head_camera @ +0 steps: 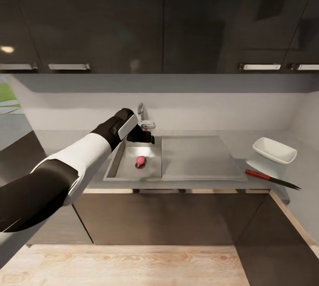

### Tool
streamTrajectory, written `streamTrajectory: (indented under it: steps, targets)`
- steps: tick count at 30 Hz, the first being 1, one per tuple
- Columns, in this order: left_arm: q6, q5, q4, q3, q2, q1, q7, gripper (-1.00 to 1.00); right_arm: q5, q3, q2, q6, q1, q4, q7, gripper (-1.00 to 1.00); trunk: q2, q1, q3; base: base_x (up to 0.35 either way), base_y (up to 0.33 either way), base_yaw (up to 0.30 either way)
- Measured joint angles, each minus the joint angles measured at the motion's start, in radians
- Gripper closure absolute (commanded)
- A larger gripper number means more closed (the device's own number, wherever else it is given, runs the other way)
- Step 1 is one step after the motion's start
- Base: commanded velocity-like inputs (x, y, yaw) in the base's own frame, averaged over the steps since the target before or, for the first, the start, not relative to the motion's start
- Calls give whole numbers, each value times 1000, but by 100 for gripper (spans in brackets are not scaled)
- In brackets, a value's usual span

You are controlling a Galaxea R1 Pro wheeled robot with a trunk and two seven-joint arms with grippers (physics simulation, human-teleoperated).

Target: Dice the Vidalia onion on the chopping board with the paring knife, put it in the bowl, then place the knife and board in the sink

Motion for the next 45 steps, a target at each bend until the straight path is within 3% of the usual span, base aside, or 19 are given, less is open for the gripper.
streamTrajectory:
  steps: [12, 21, 39, 45]
  targets:
    - [-1, -4, 90, -1, 18, 2, 3, -100, 0, 0, -1, 0, 0, 1, 0, -100, 0, 0, -16, 32, -7, 0]
    - [-3, -2, 123, -1, 18, 2, 3, -100, 0, 0, 0, 0, 0, 1, 0, -100, 0, 0, -29, 10, 0, 0]
    - [-5, -4, 160, -3, 17, 6, 2, -100, 0, 0, 1, 0, 0, 1, 0, -100, 0, 0, -55, 213, 0, 0]
    - [-5, -4, 158, -3, 15, 36, 0, -100, 0, 0, 1, 0, 0, 2, 0, -100, 0, 0, -64, 200, 0, 0]
